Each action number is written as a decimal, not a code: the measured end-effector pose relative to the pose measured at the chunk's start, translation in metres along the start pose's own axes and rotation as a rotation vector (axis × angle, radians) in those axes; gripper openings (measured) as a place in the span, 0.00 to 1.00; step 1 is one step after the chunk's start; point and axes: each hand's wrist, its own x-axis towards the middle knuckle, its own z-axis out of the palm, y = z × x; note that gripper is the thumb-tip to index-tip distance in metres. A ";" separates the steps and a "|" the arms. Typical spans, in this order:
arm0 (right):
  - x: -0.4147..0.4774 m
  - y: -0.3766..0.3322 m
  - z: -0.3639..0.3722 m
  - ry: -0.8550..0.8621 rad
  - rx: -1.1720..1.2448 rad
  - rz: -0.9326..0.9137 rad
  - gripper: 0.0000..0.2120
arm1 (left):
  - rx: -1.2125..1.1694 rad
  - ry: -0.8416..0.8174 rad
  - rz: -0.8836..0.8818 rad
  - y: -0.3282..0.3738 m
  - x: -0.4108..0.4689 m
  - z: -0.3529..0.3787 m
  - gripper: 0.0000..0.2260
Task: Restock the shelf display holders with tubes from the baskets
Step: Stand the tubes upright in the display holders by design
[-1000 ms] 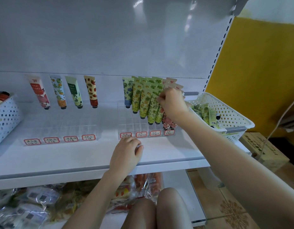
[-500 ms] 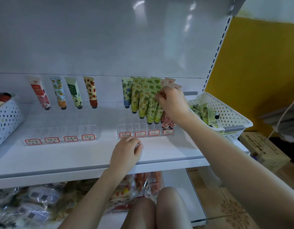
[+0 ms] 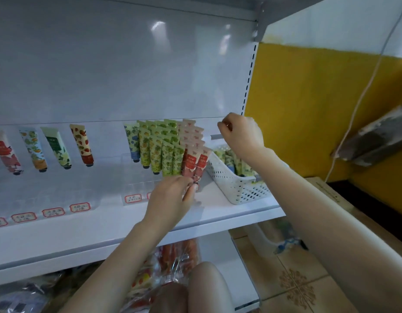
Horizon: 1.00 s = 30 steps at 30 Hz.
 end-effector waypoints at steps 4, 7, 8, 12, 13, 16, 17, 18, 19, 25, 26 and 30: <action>-0.003 0.049 -0.020 -0.032 -0.109 0.102 0.13 | -0.007 0.003 0.112 0.037 0.025 0.000 0.09; -0.006 0.081 -0.023 -0.121 -0.140 0.197 0.13 | 0.000 -0.046 0.121 0.056 0.048 0.009 0.11; -0.006 0.090 -0.022 -0.165 -0.126 0.229 0.13 | 0.010 -0.072 0.117 0.061 0.056 0.013 0.12; -0.003 0.114 -0.008 -0.374 -0.025 0.342 0.13 | 0.122 -0.228 0.107 0.076 0.094 0.035 0.11; -0.001 0.116 -0.004 -0.418 -0.010 0.353 0.13 | 0.158 -0.279 0.096 0.078 0.103 0.042 0.10; 0.008 0.120 0.011 -0.523 -0.007 0.369 0.11 | 0.281 -0.406 0.029 0.079 0.130 0.066 0.08; 0.011 0.121 0.016 -0.546 -0.011 0.371 0.12 | 0.333 -0.448 -0.001 0.079 0.138 0.073 0.08; 0.015 0.122 0.021 -0.565 -0.012 0.377 0.13 | 0.380 -0.487 -0.032 0.079 0.146 0.080 0.07; 0.018 0.123 0.027 -0.584 -0.011 0.387 0.13 | 0.423 -0.527 -0.064 0.079 0.152 0.086 0.04; 0.034 0.124 0.050 -0.760 -0.085 0.385 0.09 | 0.638 -0.729 -0.223 0.077 0.180 0.116 0.14; 0.037 0.123 0.051 -0.779 -0.088 0.381 0.09 | 0.659 -0.775 -0.267 0.078 0.184 0.118 0.16; 0.038 0.123 0.049 -0.839 -0.015 0.416 0.12 | 0.627 -0.835 -0.428 0.072 0.193 0.127 0.25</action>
